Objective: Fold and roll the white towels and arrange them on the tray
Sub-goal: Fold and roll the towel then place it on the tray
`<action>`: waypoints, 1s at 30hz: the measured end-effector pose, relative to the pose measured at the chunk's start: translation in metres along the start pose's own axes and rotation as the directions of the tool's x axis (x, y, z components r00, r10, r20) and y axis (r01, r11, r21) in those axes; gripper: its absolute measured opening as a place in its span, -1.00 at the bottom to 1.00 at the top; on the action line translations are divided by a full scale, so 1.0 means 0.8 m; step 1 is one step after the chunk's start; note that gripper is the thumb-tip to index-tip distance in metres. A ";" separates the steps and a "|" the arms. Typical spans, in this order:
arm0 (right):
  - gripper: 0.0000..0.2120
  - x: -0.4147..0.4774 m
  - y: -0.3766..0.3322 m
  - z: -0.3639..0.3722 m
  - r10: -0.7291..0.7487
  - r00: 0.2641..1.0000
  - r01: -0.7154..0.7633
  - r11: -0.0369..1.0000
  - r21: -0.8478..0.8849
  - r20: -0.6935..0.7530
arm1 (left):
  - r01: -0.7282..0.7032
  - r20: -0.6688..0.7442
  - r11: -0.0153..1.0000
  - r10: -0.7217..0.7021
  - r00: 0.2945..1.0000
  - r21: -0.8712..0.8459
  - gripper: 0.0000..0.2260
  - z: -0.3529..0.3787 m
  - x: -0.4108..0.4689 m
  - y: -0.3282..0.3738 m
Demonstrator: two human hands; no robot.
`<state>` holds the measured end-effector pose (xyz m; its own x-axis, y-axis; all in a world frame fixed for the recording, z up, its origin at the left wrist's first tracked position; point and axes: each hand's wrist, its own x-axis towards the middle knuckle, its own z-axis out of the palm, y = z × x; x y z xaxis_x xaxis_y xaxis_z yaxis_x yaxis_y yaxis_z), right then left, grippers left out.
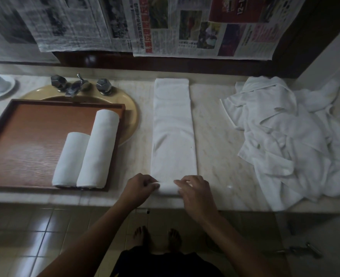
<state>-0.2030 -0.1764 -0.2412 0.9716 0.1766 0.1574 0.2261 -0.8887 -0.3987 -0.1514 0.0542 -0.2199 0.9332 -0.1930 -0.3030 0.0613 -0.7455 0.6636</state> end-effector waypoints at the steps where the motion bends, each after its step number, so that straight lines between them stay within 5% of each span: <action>1: -0.72 -0.010 -0.003 0.005 -0.047 0.998 0.046 0.998 -0.042 -0.032 | 0.023 -0.013 1.000 -0.023 1.000 -0.020 -0.82 0.002 0.001 0.000; 6: -0.57 -0.042 -0.001 0.031 -0.042 0.998 0.048 0.987 -0.152 0.043 | 0.043 -0.166 0.997 -0.053 0.985 -0.065 -0.79 0.017 -0.001 -0.003; 9: -0.42 -0.044 0.001 0.037 -0.062 0.997 0.069 0.986 -0.152 0.051 | -0.148 -0.294 0.960 0.216 0.931 0.238 -0.67 0.037 -0.022 -0.008; 13: -0.46 -0.038 0.006 0.040 -0.048 0.998 0.053 0.986 -0.155 0.041 | -0.347 -0.101 0.808 0.442 0.891 0.476 -0.50 0.067 -0.033 -0.016; 20: -0.46 -0.013 0.021 0.030 -0.058 0.997 0.068 0.975 -0.212 0.054 | -0.400 0.085 0.757 0.419 0.904 0.516 -0.22 0.049 -0.009 -0.039; 30: -0.48 -0.018 0.036 0.004 -0.117 0.989 0.127 0.986 -0.105 0.092 | -0.441 0.121 0.796 0.432 0.894 0.413 -0.52 0.022 -0.011 -0.043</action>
<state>-0.2100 -0.2027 -0.2579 0.9406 0.3181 0.1191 0.3391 -0.8985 -0.2787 -0.1681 0.0704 -0.2518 0.8174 -0.5722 -0.0669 -0.5095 -0.7722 0.3796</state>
